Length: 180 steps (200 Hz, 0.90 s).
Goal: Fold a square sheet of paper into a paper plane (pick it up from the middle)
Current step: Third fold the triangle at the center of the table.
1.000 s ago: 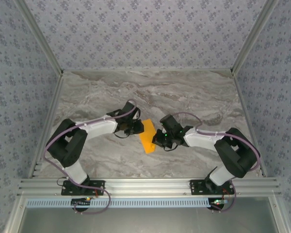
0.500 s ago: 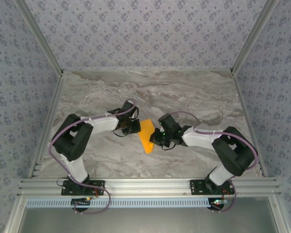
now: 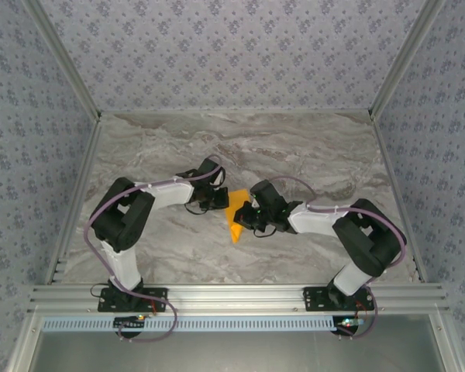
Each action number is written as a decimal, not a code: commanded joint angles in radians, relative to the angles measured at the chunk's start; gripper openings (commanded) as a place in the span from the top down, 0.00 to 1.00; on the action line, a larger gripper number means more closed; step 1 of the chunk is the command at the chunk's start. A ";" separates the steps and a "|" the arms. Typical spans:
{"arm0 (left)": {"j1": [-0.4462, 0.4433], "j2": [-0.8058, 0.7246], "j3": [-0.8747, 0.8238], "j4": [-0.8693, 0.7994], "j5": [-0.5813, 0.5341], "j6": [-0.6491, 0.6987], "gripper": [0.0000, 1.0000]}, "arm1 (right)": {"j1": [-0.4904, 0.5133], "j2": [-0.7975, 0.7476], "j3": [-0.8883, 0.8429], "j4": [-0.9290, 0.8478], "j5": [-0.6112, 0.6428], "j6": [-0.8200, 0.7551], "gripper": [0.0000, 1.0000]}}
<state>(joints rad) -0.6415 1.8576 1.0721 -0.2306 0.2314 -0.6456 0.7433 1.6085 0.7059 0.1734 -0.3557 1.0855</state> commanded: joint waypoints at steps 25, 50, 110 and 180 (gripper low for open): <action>-0.004 0.040 -0.001 -0.017 0.000 0.022 0.91 | 0.007 0.030 0.004 0.015 0.057 0.039 0.97; -0.004 0.045 0.000 -0.015 0.003 0.019 0.91 | 0.007 0.042 -0.009 0.045 0.085 0.070 0.97; -0.005 0.045 -0.001 -0.016 0.005 0.015 0.91 | 0.009 0.068 -0.016 0.083 0.116 0.098 0.97; -0.007 0.043 -0.006 -0.014 0.006 0.015 0.91 | 0.011 0.081 -0.019 0.078 0.121 0.094 0.97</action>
<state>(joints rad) -0.6415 1.8629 1.0725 -0.2134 0.2413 -0.6434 0.7471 1.6722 0.6979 0.2447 -0.2649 1.1641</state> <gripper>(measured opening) 0.090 0.066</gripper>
